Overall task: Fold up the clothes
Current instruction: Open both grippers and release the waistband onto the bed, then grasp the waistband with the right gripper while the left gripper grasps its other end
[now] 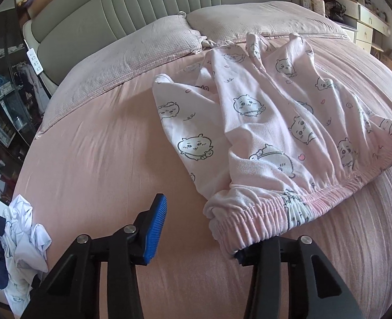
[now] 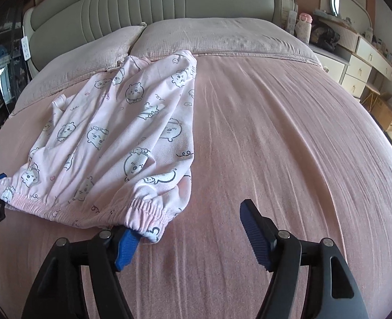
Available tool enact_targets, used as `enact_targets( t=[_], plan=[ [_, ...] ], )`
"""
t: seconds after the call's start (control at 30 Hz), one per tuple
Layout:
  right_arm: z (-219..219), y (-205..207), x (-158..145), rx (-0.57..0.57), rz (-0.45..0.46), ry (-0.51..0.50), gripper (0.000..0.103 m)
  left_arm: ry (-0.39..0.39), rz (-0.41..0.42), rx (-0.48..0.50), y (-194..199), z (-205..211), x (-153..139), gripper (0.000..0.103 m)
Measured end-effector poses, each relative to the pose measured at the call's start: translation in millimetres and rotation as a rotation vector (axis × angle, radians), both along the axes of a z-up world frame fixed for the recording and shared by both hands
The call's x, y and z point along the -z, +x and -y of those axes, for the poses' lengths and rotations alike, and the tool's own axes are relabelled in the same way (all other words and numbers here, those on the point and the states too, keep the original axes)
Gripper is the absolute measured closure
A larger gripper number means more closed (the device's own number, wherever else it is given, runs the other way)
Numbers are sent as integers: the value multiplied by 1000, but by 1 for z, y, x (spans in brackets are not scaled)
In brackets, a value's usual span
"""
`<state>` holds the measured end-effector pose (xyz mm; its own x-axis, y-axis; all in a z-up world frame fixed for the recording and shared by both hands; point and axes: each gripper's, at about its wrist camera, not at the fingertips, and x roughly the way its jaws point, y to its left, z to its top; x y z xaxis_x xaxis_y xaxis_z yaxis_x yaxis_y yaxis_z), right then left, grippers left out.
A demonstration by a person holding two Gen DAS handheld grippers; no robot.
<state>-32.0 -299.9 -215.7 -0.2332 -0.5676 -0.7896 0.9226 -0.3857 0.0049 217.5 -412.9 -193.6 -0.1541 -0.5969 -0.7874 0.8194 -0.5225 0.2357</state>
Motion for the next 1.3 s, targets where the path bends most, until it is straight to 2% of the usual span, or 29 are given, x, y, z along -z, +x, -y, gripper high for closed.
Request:
enact_targets(
  t=[0.17, 0.43, 0.6, 0.73, 0.8, 0.87, 0.93, 1.1, 1.2, 1.3],
  plan=[
    [10, 7, 7, -18, -107, 17, 33, -6, -9, 21, -4, 0, -8, 63],
    [7, -1, -4, 44, -122, -40, 33, 36, -14, -10, -2, 12, -1, 63],
    [4, -3, -12, 45, -72, -64, 56, 25, -25, -8, -1, 13, -7, 63],
    [7, 5, -12, 6, -98, -42, 76, 9, -23, -1, -1, 10, -13, 63],
    [6, 8, -16, -4, -106, -46, 90, 1, -24, 1, -2, 8, -16, 63],
    [5, 10, -21, -9, -114, -56, 94, 0, -28, -2, -1, 8, -21, 63],
    [6, 10, -24, -15, -105, -56, 94, 5, -27, 3, -2, 9, -27, 63],
    [7, -2, -39, 10, 15, -68, 94, -49, -30, 26, -6, 14, -69, 63],
    [9, -6, -66, 15, 21, -95, 94, -103, -31, 49, -13, 17, -105, 63],
    [12, -11, -111, 6, 3, -149, 94, -164, -10, 58, -22, 19, -149, 63]
  ],
)
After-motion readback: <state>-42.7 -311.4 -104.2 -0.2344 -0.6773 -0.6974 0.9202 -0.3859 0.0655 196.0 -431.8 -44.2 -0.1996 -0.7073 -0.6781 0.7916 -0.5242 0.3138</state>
